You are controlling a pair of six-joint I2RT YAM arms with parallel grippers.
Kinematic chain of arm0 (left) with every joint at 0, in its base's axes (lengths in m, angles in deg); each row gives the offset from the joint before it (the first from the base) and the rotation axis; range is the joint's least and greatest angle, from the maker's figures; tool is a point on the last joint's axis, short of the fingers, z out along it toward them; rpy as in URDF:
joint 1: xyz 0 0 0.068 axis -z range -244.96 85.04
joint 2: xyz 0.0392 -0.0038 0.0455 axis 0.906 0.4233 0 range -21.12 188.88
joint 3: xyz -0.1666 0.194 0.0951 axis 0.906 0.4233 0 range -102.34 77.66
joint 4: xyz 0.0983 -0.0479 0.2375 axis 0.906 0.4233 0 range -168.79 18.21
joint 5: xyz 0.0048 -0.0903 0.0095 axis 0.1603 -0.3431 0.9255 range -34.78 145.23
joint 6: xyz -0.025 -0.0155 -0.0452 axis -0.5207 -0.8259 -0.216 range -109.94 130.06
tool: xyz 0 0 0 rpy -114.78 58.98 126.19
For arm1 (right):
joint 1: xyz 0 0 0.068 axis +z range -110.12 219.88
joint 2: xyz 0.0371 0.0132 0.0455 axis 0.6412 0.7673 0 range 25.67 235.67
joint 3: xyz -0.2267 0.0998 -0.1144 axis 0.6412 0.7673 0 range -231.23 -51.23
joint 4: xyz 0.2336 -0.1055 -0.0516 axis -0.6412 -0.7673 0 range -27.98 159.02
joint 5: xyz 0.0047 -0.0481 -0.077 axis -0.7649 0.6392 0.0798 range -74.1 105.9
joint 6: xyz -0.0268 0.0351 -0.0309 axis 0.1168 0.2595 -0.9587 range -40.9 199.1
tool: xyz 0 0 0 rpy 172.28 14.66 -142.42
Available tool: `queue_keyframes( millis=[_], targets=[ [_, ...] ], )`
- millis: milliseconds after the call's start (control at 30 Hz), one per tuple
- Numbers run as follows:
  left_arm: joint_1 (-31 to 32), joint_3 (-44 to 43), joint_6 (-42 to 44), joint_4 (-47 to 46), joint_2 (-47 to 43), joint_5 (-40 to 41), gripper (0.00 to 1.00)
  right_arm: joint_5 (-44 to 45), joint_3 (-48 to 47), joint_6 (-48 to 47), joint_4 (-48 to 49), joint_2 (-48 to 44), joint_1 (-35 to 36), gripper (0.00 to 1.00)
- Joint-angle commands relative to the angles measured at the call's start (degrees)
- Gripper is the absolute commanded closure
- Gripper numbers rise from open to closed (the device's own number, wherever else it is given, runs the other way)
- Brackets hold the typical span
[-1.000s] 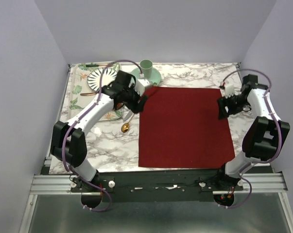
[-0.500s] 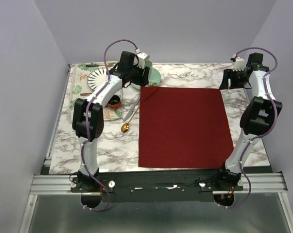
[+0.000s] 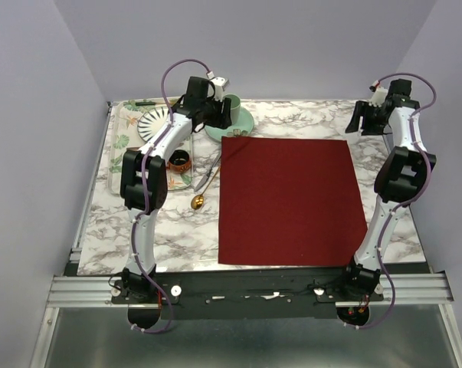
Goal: Fold the napkin into a case and place the utensils inside
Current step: Pick up the flattened napkin from the center of the board.
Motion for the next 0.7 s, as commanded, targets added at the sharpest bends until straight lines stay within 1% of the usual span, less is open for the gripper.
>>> queue_keyframes(
  millis=[0, 100, 233, 367, 667],
  targets=[
    [-0.4, 0.6, -1.0, -0.8, 0.8, -1.2, 0.34, 6.4, 0.3, 3.8, 0.9, 3.2, 0.3, 0.27],
    [-0.4, 1.2, -0.4, -0.8, 0.8, -1.3, 0.34, 9.3, 1.0, 4.0, 3.6, 4.0, 0.3, 0.28],
    [-0.7, 1.2, -0.2, -0.9, 0.8, -1.3, 0.34, 10.2, -2.1, 3.8, 3.8, 6.6, 0.5, 0.31],
    [-0.8, 1.1, -0.5, -1.3, 1.2, -1.4, 0.34, 9.9, -8.7, 3.0, -1.3, 10.7, 1.1, 0.34],
    [-1.3, 0.1, -1.4, -0.8, 2.9, -1.0, 0.34, 13.1, -13.1, -0.7, -5.4, 14.4, 3.9, 0.35]
  ],
)
